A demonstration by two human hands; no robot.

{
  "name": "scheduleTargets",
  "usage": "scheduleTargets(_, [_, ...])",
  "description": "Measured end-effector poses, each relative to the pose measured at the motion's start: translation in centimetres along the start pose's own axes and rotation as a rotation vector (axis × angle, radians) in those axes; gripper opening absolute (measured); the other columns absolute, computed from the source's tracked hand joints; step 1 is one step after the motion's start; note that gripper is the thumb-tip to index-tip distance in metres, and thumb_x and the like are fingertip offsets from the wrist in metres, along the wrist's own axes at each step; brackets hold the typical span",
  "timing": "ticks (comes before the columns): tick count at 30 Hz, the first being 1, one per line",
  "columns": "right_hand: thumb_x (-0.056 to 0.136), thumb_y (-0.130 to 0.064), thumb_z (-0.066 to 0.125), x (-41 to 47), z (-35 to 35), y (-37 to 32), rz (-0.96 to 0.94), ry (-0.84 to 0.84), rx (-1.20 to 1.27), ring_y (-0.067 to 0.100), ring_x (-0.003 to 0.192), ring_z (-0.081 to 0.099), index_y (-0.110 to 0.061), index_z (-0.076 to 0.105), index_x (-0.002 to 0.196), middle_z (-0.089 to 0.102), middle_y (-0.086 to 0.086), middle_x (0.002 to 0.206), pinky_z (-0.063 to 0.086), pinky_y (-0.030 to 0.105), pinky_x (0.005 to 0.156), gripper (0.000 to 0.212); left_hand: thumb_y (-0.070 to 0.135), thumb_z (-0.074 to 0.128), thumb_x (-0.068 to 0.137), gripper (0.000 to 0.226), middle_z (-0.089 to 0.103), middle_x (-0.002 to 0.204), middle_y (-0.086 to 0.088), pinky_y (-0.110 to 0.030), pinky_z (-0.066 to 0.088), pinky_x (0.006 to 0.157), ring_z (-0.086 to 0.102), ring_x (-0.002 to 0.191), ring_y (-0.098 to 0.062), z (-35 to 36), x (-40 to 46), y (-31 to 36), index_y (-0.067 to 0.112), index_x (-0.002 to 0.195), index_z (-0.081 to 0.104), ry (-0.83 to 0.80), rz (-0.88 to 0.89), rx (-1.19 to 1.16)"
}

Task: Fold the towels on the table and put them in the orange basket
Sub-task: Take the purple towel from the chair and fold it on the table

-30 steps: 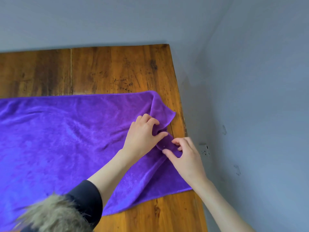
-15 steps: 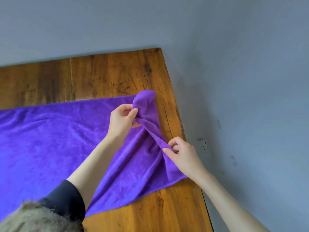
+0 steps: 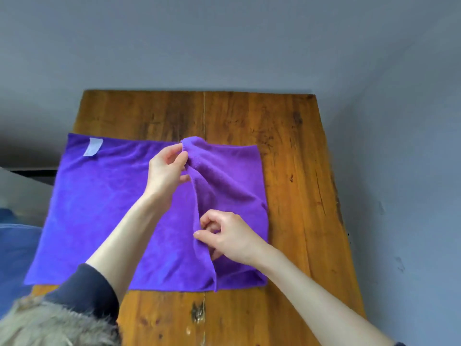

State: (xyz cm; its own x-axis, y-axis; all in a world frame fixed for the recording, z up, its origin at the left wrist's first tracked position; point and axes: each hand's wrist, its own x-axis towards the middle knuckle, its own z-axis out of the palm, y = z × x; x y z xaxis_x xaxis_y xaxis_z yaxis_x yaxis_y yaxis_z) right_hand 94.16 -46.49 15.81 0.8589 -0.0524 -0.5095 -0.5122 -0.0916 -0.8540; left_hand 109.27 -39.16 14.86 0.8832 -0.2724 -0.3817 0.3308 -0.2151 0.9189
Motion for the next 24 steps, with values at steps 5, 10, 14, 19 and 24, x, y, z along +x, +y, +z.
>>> scheduleTargets(5, [0.092,-0.021,0.051,3.7,4.1,-0.1,-0.064,0.225,-0.424,0.021,0.087,0.064,-0.017,0.064,0.094,0.070,0.001,0.090,0.049,0.038,0.083,0.014,0.020,0.050,0.094,0.035,0.059,0.120,-0.006,-0.036,0.049,0.086,0.058,0.101,-0.021,-7.8,0.0,-4.1,0.018,0.129,0.050,0.029,-0.083,0.336])
scheduleTargets(10, [0.094,-0.025,0.050,6.3,0.9,2.0,-0.036,0.489,-0.902,0.025,0.131,0.038,-0.013,0.048,0.133,0.047,0.009,0.139,0.027,0.038,0.108,0.041,0.022,0.050,0.094,0.045,0.046,0.136,-0.016,-0.037,0.033,0.103,0.040,0.127,-0.029,-12.0,-1.9,-8.7,0.008,0.136,0.042,-0.017,-0.047,0.750])
scheduleTargets(14, [0.095,-0.044,0.044,6.8,-1.8,4.3,0.208,0.292,-1.091,0.023,0.146,-0.001,-0.027,0.014,0.149,0.001,0.000,0.159,0.014,0.053,0.115,0.065,0.034,0.050,0.093,0.054,0.018,0.154,-0.016,-0.045,0.018,0.115,0.011,0.143,-0.030,-11.8,-3.7,-10.9,0.014,0.142,0.035,-0.116,0.046,0.943])
scheduleTargets(19, [0.092,-0.054,0.043,6.5,-2.7,5.5,0.210,0.251,-1.111,0.019,0.146,-0.008,-0.034,0.005,0.149,-0.009,-0.006,0.158,0.017,0.057,0.113,0.072,0.052,0.044,0.091,0.065,-0.004,0.158,-0.011,-0.057,0.004,0.113,-0.009,0.144,-0.033,-10.2,-4.3,-12.0,0.024,0.146,0.024,-0.169,0.035,1.082])
scheduleTargets(24, [0.090,-0.058,0.044,4.8,-4.1,6.5,0.267,0.262,-1.068,0.020,0.146,-0.008,-0.036,0.003,0.149,-0.011,-0.007,0.158,0.020,0.058,0.110,0.075,0.058,0.039,0.090,0.069,-0.013,0.157,-0.009,-0.057,0.001,0.113,-0.015,0.143,-0.033,-8.3,-4.0,-12.0,0.028,0.148,0.017,-0.239,0.058,1.157])
